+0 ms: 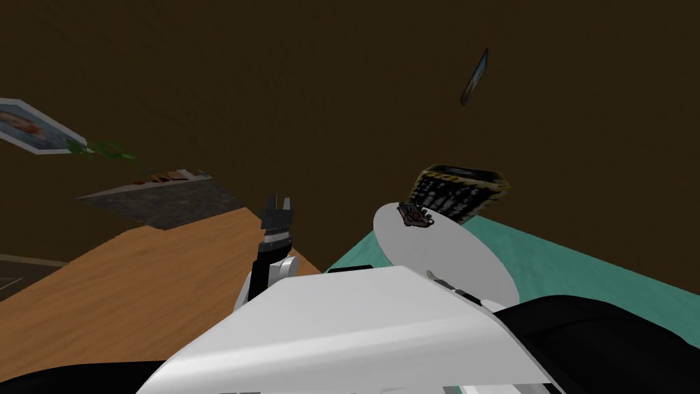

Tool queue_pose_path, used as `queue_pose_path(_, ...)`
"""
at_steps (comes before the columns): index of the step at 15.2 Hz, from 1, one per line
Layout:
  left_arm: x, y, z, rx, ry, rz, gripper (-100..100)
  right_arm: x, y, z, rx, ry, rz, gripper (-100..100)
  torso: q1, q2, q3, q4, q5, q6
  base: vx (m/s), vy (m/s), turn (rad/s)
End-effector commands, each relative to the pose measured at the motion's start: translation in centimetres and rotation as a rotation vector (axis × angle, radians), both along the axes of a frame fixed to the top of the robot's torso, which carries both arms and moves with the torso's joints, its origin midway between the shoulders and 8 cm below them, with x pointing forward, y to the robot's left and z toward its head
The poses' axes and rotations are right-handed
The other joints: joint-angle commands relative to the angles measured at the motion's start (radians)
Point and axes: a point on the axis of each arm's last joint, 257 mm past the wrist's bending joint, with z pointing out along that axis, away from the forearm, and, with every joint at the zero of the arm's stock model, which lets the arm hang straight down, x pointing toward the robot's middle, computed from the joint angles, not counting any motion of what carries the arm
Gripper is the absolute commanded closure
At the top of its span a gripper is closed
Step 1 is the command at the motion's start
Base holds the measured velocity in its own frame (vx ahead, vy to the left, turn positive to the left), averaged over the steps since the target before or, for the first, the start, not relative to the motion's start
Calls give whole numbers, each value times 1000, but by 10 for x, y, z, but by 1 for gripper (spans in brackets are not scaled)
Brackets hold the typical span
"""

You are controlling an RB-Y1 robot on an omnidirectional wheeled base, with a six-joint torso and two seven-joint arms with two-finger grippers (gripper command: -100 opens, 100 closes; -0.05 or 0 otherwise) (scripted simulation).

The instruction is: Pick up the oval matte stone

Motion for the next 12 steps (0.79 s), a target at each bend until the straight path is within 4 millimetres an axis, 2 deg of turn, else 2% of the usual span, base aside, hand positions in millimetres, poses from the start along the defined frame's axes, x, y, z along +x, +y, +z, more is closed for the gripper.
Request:
queue_pose_path(1, 0, 0, 0, 0, 0, 0, 0, -21, -16, -7, -37, 58, -1, -100, 0, 0, 0, 0, 0, 0, 45, -5, 255)
queue_pose_path(2, 0, 0, 0, 0, 0, 0, 0, -34, -25, -11, -62, 96, 9, -100, 0, 0, 0, 0, 0, 1, 46, 1, 353)
queue_pose_path(4, 0, 0, 0, 0, 0, 0, 0, -45, -31, -13, -74, 118, 5, -100, 0, -1, -1, 0, 0, 0, 42, -3, 182)
queue_pose_path(5, 0, 0, 0, 0, 0, 0, 0, -69, -43, -19, -105, 176, 12, -100, 0, 0, 0, 0, 0, 1, 32, 5, 218)
queue_pose_path(6, 0, 0, 0, 0, 0, 0, 0, -69, -43, -19, -105, 176, 11, -100, 1, 0, 0, 0, 0, 1, 31, 2, 240)
queue_pose_path(7, 0, 0, 0, 0, 0, 0, 0, -85, -50, -22, -128, 219, 27, -100, 1, 0, 0, 0, 0, 1, 35, 0, 313)
queue_pose_path(8, 0, 0, 0, 0, 0, 0, 0, -91, -53, -23, -132, 228, 20, -100, 1, 0, 0, 0, 0, 0, 34, -4, 266)
queue_pose_path(9, 0, 0, 0, 0, 0, 0, 0, -107, -59, -26, -151, 271, 34, -100, 0, 0, 0, 0, 0, 1, 35, -1, 326)
queue_pose_path(10, 0, 0, 0, 0, 0, 0, 0, -115, -63, -26, -156, 284, 25, -100, 0, 0, 0, 0, 0, 0, 36, -5, 254)
queue_pose_path(11, 0, 0, 0, 0, 0, 0, 0, -135, -69, -29, -173, 333, 31, -100, 0, 0, 0, 0, 0, 1, 35, -1, 263)
queue_pose_path(12, 0, 0, 0, 0, 0, 0, 0, -136, -69, -29, -174, 335, 32, -100, 1, 0, 0, 0, 0, 1, 30, -3, 212)
